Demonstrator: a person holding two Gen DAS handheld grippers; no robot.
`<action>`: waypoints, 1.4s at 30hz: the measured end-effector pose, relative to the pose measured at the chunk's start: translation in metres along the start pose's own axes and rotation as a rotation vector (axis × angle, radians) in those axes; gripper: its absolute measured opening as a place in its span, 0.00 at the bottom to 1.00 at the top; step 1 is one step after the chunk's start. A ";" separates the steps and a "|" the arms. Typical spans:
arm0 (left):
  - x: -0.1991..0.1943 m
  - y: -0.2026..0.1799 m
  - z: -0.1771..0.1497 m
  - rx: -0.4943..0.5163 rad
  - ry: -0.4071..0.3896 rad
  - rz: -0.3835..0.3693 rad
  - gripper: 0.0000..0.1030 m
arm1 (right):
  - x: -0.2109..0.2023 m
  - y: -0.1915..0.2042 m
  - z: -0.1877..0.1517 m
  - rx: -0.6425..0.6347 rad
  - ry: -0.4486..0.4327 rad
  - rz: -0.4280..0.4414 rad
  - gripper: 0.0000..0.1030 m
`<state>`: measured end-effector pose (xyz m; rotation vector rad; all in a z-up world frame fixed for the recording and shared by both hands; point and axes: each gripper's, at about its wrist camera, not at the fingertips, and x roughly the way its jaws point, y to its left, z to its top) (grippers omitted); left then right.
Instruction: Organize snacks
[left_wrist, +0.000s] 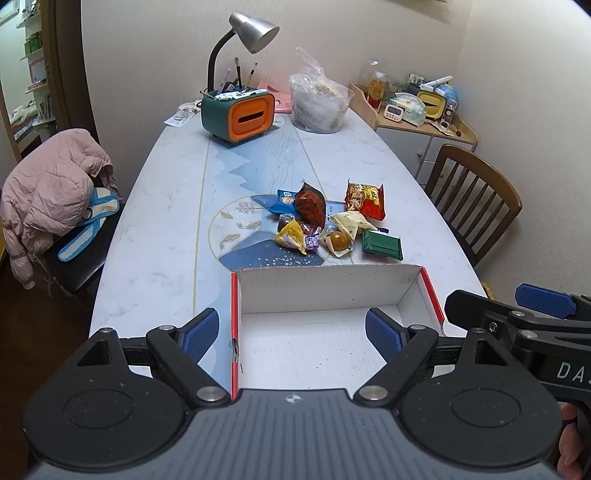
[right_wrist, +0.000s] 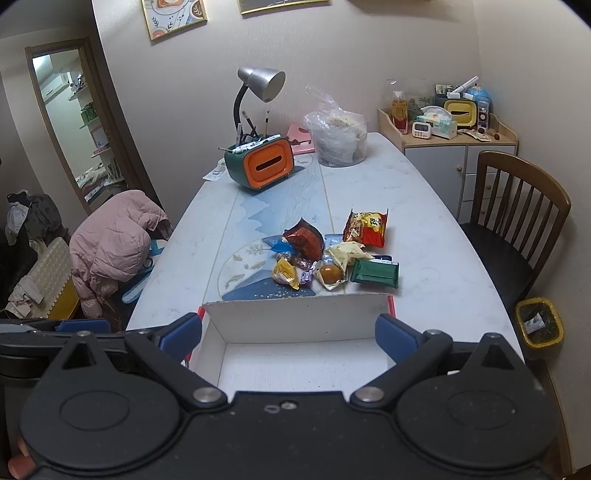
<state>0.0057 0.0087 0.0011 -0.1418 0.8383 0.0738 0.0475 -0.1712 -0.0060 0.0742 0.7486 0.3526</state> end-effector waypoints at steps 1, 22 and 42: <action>-0.001 0.000 0.000 0.001 -0.002 0.000 0.84 | -0.001 0.000 0.000 0.001 -0.002 -0.002 0.98; -0.009 -0.001 -0.002 0.028 -0.017 -0.020 0.84 | -0.011 0.002 -0.011 0.026 -0.028 -0.022 0.98; 0.024 -0.005 0.023 0.018 0.002 0.010 0.84 | 0.023 -0.017 0.006 0.038 0.033 -0.020 0.98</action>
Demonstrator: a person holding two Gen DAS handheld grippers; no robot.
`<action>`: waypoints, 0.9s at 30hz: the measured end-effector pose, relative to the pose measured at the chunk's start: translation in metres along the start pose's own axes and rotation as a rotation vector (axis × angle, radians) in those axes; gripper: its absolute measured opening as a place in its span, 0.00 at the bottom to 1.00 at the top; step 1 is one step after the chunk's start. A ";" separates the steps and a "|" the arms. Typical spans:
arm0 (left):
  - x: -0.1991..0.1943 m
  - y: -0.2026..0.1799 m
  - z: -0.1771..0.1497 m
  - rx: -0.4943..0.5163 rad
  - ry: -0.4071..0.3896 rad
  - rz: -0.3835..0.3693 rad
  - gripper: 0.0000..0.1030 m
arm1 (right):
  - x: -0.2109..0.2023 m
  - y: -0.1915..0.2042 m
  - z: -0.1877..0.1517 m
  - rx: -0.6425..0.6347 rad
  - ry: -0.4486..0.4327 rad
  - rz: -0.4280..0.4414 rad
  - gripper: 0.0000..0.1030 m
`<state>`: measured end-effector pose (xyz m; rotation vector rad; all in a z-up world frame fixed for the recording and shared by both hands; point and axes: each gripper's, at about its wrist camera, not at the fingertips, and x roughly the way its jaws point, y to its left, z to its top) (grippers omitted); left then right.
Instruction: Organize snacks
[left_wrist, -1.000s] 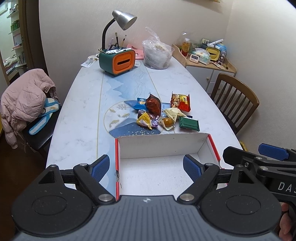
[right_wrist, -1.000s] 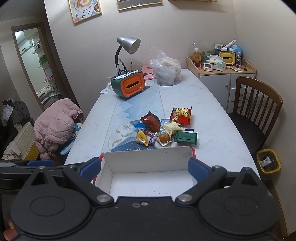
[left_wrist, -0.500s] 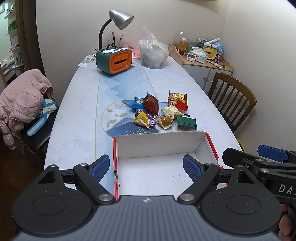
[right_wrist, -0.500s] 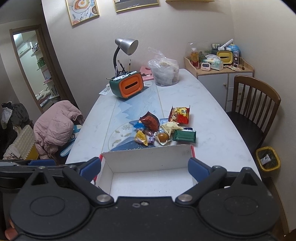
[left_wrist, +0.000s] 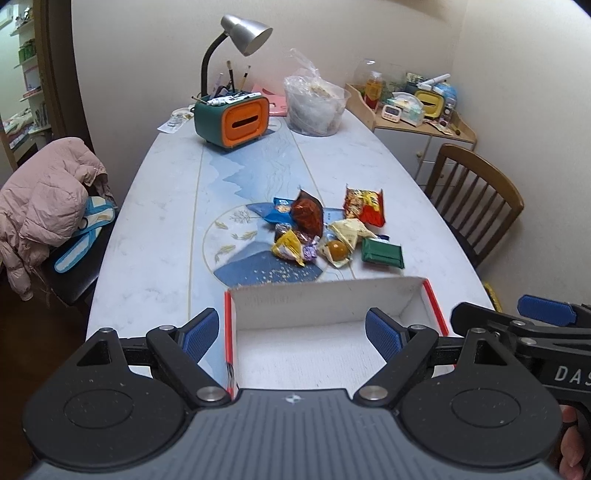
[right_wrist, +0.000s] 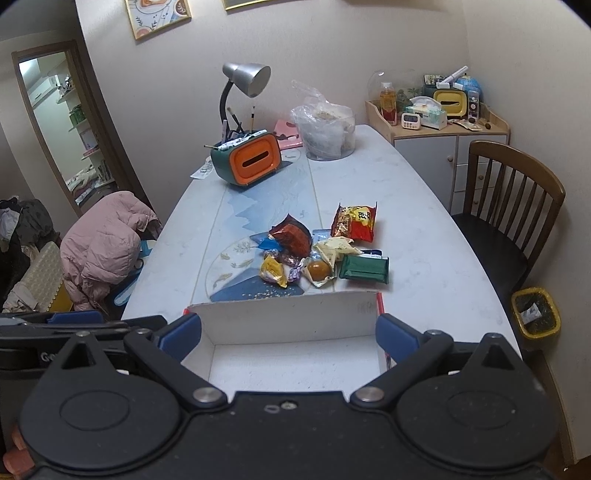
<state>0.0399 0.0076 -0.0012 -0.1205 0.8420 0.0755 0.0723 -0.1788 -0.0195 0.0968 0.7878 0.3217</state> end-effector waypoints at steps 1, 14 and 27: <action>0.003 0.000 0.003 0.001 -0.002 0.011 0.84 | 0.003 -0.003 0.003 0.003 0.006 0.004 0.98; 0.057 -0.019 0.075 0.073 0.096 0.005 0.84 | 0.054 -0.054 0.066 0.008 0.104 0.052 0.91; 0.113 -0.031 0.179 0.113 0.134 -0.001 0.84 | 0.115 -0.091 0.159 -0.052 0.166 0.104 0.89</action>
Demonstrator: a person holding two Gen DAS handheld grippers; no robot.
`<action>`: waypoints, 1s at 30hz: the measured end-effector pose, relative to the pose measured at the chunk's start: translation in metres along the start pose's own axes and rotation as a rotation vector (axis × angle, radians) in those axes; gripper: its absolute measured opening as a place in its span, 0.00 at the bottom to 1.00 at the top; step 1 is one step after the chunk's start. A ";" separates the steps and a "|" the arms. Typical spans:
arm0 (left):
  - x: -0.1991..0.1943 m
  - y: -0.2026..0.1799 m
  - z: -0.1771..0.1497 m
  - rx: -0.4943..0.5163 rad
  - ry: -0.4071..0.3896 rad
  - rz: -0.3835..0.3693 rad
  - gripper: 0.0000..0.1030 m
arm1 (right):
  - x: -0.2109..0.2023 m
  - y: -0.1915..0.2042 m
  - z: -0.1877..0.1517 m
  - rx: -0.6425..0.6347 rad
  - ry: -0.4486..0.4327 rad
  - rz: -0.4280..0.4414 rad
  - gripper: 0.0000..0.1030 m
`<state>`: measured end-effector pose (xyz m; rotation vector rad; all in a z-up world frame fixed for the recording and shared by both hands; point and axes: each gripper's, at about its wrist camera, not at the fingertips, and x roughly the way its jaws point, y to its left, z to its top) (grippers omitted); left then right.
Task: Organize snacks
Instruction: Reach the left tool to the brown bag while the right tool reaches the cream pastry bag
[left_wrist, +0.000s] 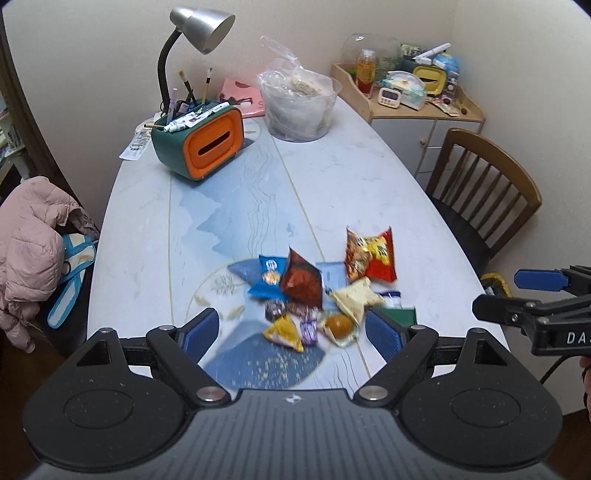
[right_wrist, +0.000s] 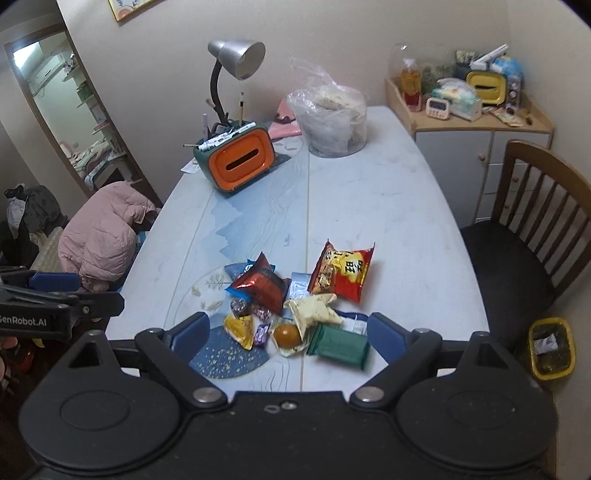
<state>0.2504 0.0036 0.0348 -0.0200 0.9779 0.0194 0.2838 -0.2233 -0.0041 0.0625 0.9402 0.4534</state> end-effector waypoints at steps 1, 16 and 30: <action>0.008 0.000 0.006 0.006 0.008 0.005 0.84 | 0.007 -0.003 0.005 -0.004 0.008 0.000 0.89; 0.164 0.013 0.048 -0.064 0.237 -0.015 0.84 | 0.154 -0.034 0.028 -0.045 0.260 0.039 0.87; 0.260 0.003 0.040 -0.123 0.372 -0.056 0.84 | 0.242 -0.038 0.009 -0.073 0.400 0.027 0.77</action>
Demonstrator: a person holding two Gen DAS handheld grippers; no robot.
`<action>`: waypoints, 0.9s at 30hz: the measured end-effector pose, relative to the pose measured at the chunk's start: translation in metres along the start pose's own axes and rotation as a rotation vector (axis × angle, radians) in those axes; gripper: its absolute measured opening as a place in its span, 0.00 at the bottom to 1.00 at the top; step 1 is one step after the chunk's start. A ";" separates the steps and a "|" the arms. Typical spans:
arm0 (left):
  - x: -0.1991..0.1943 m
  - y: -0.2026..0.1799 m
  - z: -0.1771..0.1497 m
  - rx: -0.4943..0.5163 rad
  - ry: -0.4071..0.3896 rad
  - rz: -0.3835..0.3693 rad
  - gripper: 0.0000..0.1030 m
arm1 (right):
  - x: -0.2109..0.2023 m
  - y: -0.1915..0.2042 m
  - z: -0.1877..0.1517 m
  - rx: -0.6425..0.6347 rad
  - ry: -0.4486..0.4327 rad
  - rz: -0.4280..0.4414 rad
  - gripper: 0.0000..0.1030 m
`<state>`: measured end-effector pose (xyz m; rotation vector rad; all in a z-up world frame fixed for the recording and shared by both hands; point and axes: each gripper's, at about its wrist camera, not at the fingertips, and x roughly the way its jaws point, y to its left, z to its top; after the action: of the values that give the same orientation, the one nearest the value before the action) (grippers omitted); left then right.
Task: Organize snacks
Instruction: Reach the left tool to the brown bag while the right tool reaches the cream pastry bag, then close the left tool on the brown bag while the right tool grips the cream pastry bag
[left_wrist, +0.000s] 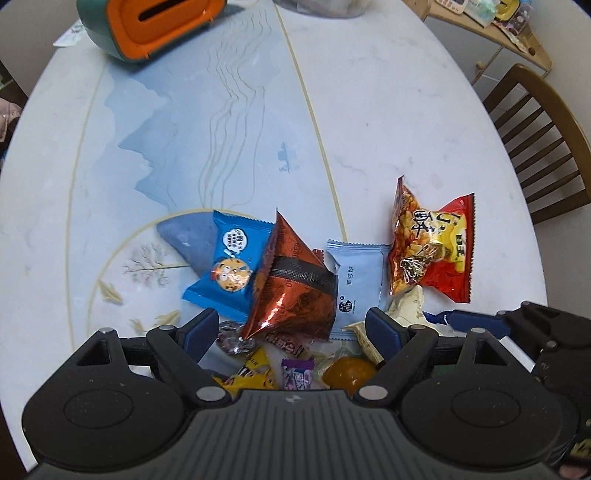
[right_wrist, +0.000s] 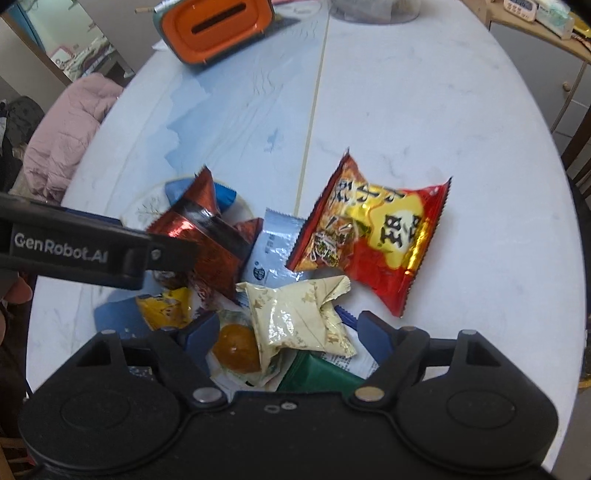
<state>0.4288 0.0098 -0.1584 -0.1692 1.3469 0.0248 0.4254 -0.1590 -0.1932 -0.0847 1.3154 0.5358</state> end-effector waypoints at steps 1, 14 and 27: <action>0.004 0.000 0.001 -0.002 0.005 0.001 0.84 | 0.003 0.001 0.000 -0.003 0.007 -0.002 0.75; 0.025 -0.002 0.000 0.015 0.016 0.017 0.56 | 0.017 0.006 -0.005 -0.072 0.013 -0.058 0.60; 0.010 0.000 -0.005 0.010 -0.031 0.010 0.26 | 0.012 0.009 -0.006 -0.062 -0.005 -0.062 0.47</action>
<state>0.4264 0.0080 -0.1693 -0.1530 1.3165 0.0286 0.4181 -0.1495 -0.2035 -0.1746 1.2869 0.5244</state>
